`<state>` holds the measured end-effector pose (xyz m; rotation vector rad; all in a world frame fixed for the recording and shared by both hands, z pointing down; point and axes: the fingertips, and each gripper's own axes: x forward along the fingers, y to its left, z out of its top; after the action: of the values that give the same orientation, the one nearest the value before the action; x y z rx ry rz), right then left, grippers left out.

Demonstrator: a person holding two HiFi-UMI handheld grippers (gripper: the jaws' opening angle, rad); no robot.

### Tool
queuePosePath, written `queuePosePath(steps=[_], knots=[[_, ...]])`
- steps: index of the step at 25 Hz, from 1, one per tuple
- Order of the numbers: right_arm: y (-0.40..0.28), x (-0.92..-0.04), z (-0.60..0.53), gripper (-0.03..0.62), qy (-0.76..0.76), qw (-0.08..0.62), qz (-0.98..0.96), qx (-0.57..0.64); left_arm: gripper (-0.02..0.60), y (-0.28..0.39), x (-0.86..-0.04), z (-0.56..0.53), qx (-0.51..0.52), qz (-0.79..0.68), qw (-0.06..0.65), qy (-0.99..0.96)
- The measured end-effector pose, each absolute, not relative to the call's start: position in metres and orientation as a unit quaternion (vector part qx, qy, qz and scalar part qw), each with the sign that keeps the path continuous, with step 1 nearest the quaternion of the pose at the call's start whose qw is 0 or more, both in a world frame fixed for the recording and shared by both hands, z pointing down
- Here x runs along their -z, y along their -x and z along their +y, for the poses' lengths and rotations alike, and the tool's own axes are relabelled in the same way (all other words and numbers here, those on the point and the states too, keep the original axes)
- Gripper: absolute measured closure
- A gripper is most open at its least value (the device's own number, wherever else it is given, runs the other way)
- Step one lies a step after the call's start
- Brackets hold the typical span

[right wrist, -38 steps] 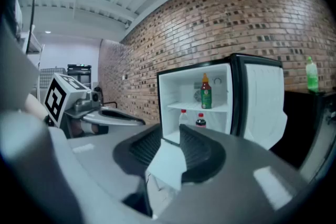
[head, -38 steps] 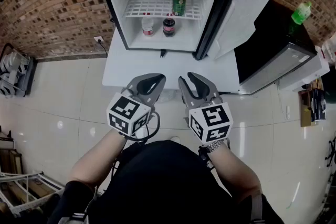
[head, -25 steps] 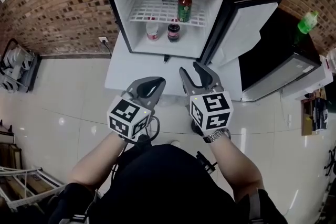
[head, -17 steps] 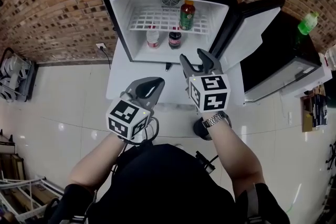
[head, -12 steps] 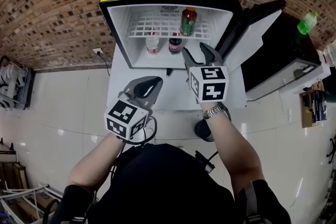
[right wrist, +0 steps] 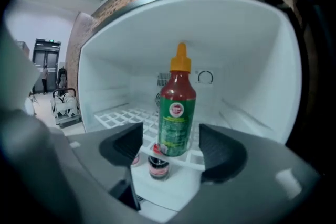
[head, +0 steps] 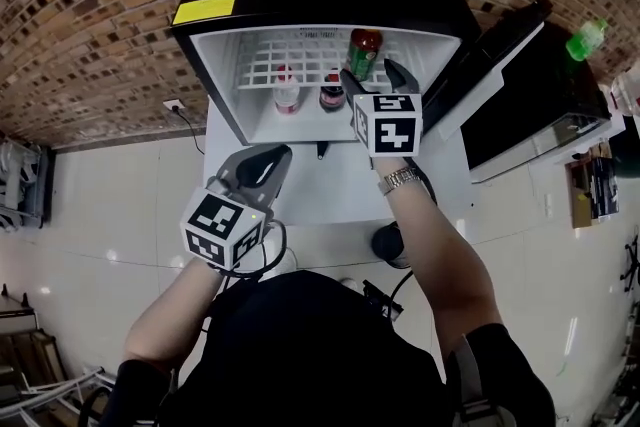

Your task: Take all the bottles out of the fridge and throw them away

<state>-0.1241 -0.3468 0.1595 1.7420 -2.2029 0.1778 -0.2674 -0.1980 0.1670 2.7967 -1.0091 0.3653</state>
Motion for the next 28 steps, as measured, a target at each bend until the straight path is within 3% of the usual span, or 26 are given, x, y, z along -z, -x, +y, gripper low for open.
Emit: queuePosePath(steps=[9, 13, 28], knots=[[0.124, -0.167, -0.387, 0.269, -0.621, 0.165, -0.763, -0.073, 0.568, 0.296, -0.176, -0.216, -0.135, -0.348, 0.081, -0.924], [0.124, -0.163, -0.388, 0.306, -0.625, 0.157, -0.761, -0.071, 0.568, 0.301, -0.178, -0.22, -0.136, -0.349, 0.083, -0.924], [0.124, -0.156, -0.319, 0.316, -0.599, 0.145, -0.784, -0.074, 0.568, 0.269, -0.178, -0.191, -0.133, -0.327, 0.085, -0.932]])
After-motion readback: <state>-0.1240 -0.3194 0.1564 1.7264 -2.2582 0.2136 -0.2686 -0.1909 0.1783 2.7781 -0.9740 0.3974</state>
